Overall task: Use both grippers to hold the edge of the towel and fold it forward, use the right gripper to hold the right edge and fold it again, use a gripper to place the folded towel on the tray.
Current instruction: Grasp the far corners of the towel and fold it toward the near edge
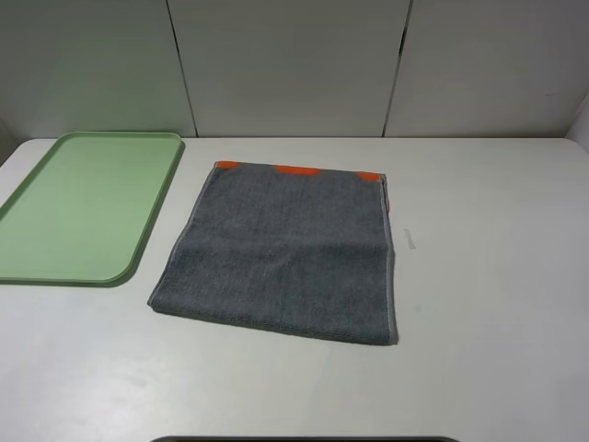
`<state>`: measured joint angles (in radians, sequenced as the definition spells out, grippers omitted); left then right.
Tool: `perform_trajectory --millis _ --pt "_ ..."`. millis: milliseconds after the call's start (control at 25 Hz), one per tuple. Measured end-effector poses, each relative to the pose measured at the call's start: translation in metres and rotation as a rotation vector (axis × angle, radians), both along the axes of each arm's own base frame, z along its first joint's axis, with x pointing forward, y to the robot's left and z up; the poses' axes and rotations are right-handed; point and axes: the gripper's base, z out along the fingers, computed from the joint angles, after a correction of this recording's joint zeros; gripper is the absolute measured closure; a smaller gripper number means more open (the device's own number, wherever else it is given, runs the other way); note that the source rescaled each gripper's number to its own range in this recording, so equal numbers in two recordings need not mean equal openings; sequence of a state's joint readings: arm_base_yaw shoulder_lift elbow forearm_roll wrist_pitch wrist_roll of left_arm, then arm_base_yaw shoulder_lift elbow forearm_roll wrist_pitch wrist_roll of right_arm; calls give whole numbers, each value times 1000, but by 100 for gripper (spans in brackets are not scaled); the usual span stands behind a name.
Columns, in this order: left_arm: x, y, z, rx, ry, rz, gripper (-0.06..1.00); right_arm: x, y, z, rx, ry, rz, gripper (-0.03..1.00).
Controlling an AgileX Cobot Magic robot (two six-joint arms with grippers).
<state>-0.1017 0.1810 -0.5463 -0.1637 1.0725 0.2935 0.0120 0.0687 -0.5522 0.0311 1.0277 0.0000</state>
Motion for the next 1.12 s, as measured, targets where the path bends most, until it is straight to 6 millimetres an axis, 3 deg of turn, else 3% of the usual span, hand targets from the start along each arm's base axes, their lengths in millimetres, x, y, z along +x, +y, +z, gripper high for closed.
perform_trajectory --millis 360,560,880,1120 --pt "41 -8 24 85 105 -146 -4 35 8 26 -42 107 151 -3" --pt "60 -22 31 152 124 -337 -3 62 13 32 -152 167 260 -3" --pt "97 -53 16 366 108 -572 -3 100 26 28 -223 221 425 -3" --pt "131 -86 -6 502 79 -644 -3 129 33 16 -303 267 558 -3"
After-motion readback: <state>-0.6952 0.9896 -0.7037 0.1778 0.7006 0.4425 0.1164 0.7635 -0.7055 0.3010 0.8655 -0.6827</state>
